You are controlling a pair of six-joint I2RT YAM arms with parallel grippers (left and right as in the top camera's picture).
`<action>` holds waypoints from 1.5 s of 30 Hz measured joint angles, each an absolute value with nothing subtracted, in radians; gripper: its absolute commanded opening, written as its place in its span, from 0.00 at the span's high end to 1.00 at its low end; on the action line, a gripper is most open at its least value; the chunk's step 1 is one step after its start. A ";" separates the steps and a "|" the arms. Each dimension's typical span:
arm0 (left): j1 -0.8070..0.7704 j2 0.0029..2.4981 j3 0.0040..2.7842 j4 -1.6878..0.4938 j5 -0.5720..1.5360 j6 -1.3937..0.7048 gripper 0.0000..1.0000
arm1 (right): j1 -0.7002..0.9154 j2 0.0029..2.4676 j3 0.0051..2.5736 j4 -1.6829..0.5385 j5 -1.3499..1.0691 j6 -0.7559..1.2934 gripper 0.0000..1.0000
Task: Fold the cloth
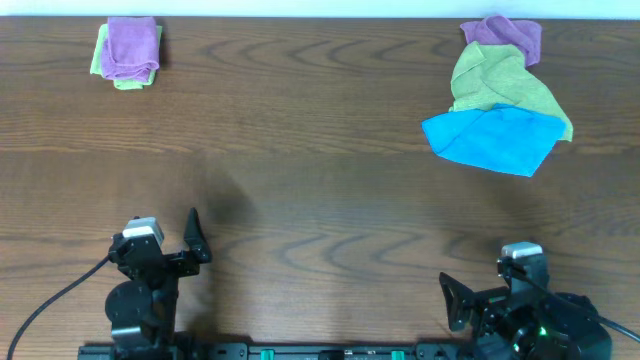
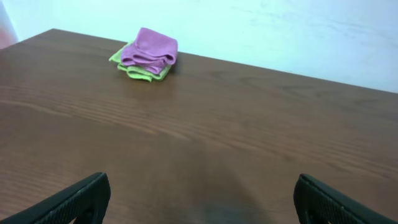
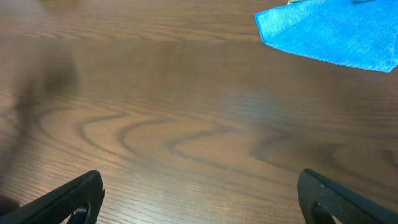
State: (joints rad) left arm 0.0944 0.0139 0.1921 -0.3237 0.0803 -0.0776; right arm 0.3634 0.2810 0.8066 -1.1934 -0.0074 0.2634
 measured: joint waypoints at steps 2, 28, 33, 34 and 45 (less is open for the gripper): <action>0.094 0.013 0.162 -0.301 0.073 -0.078 0.05 | 0.363 0.281 0.807 -1.193 -0.008 0.263 0.01; 0.094 0.012 0.102 -0.239 0.059 -0.082 0.05 | 0.363 0.281 0.807 -1.193 -0.008 0.263 0.01; 0.094 0.012 0.102 -0.239 0.059 -0.082 0.04 | 0.363 0.281 0.807 -1.193 -0.008 0.263 0.00; 0.094 0.012 0.102 -0.239 0.059 -0.082 0.05 | 0.363 0.281 0.807 -1.193 -0.008 0.263 0.01; 0.094 0.012 0.102 -0.238 0.059 -0.082 0.05 | 0.150 0.252 0.763 -0.971 0.065 0.107 0.01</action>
State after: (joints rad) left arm 0.0944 0.0120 0.1020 -0.2379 0.0593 -0.0822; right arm 0.1501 0.2516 0.7628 -0.9710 0.0647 0.1074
